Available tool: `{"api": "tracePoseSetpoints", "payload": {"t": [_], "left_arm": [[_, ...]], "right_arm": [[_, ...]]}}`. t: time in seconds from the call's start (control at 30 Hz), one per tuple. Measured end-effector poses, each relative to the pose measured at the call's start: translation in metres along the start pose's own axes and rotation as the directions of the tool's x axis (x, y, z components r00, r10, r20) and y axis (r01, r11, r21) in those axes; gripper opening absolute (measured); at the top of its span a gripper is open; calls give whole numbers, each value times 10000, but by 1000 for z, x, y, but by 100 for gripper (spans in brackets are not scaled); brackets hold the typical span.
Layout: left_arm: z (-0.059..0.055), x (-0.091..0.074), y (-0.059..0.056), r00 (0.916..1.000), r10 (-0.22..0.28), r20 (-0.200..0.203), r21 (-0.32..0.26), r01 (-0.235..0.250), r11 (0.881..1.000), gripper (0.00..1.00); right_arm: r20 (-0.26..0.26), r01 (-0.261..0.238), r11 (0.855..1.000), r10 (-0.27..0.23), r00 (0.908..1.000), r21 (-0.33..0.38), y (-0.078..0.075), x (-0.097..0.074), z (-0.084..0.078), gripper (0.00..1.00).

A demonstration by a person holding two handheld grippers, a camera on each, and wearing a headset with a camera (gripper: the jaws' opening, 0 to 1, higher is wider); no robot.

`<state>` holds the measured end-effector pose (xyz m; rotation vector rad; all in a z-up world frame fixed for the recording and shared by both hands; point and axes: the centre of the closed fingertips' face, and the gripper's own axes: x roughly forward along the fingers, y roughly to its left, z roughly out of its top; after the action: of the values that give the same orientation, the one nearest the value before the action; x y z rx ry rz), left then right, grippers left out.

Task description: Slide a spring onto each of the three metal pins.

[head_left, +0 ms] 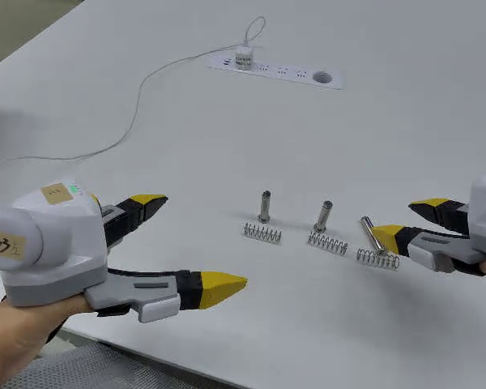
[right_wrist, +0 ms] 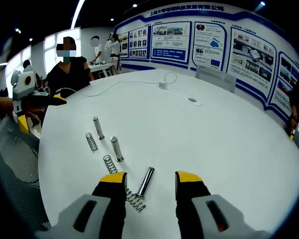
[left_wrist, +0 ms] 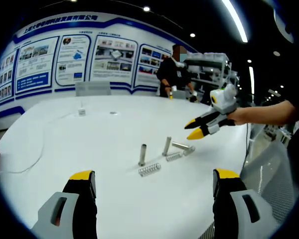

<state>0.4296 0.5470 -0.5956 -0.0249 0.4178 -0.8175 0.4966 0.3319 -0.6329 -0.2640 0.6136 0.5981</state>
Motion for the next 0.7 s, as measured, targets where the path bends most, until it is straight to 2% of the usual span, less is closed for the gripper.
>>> {"api": "tracePoseSetpoints", "payload": {"t": [0.27, 0.47, 0.6, 0.7], "left_arm": [[-3, 1, -4, 9997, -152, -169, 129, 154, 9998, 100], [0, 0, -2, 9999, -105, -10, 1, 105, 9999, 100], [-1, 1, -4, 9999, -158, -58, 39, 158, 9999, 100], [-1, 1, -4, 9999, -166, -44, 89, 167, 9998, 100]], "right_arm": [[-212, -135, 9999, 135, 9997, -17, 3, 10, -2, 38], [-382, -215, 9996, 223, 9990, 201, 5, 19, -7, 37], [-453, -115, 9993, 131, 9989, 361, 3, 22, -8, 27], [-427, -126, 9985, 149, 9990, 529, 2, 25, -8, 27]]}}
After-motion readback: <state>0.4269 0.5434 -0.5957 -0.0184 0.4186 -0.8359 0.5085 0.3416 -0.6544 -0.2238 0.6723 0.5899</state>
